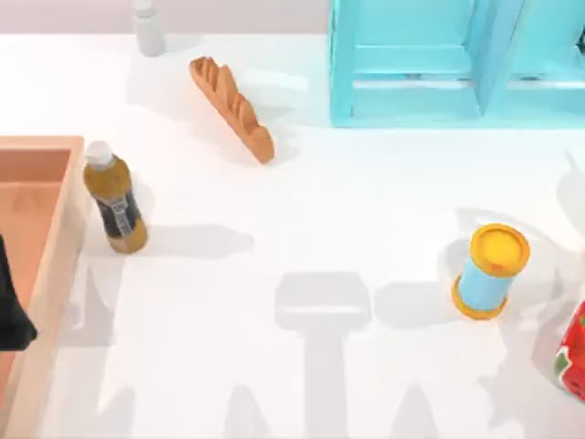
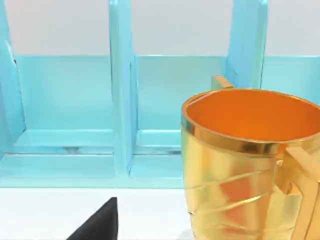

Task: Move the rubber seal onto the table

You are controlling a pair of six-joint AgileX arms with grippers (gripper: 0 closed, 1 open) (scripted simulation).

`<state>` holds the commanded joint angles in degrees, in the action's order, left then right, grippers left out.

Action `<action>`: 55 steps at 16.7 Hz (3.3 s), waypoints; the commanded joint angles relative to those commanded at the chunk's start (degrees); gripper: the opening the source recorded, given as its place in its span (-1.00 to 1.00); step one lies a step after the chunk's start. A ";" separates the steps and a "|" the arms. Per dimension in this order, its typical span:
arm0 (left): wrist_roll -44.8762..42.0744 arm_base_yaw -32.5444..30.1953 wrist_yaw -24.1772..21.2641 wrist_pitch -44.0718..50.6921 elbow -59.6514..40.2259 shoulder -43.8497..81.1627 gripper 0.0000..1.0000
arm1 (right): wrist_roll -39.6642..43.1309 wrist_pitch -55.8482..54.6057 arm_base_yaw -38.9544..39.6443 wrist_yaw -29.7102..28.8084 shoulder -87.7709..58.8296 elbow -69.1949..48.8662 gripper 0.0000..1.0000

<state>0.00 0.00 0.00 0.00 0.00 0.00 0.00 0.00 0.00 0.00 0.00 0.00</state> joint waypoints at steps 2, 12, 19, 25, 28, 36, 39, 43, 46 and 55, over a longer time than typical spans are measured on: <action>0.00 0.00 0.00 0.00 0.00 0.00 1.00 | 0.00 0.00 0.00 0.00 0.00 0.00 1.00; -5.23 7.11 -0.25 24.96 -24.81 30.62 1.00 | 0.00 0.00 0.00 0.00 0.00 0.00 1.00; -12.82 13.25 -0.19 50.67 -53.74 62.50 1.00 | 0.00 0.00 0.00 0.00 0.00 0.00 1.00; -18.33 17.61 0.50 68.34 -72.42 84.79 1.00 | 0.00 0.00 0.00 0.00 0.00 0.00 1.00; -19.77 18.76 0.36 73.68 -76.57 90.79 1.00 | 0.00 0.00 0.00 0.00 0.00 0.00 1.00; -20.06 18.81 0.21 73.99 -76.26 92.39 1.00 | 0.00 0.00 0.00 0.00 0.00 0.00 1.00; -20.14 18.99 0.20 68.26 -71.58 93.62 1.00 | 0.00 0.00 0.00 0.00 0.00 0.00 1.00; -20.41 19.19 0.20 56.17 -62.92 96.00 1.00 | 0.00 0.00 0.00 0.00 0.00 0.00 1.00; -20.55 19.30 0.20 52.23 -59.30 97.03 1.00 | 0.00 0.00 0.00 0.00 0.00 0.00 1.00; -20.55 19.31 0.20 52.10 -59.18 97.07 0.25 | 0.00 0.00 0.00 0.00 0.00 0.00 1.00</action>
<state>-20.55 19.31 0.20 52.10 -59.18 97.07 0.00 0.00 0.00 0.00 0.00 0.00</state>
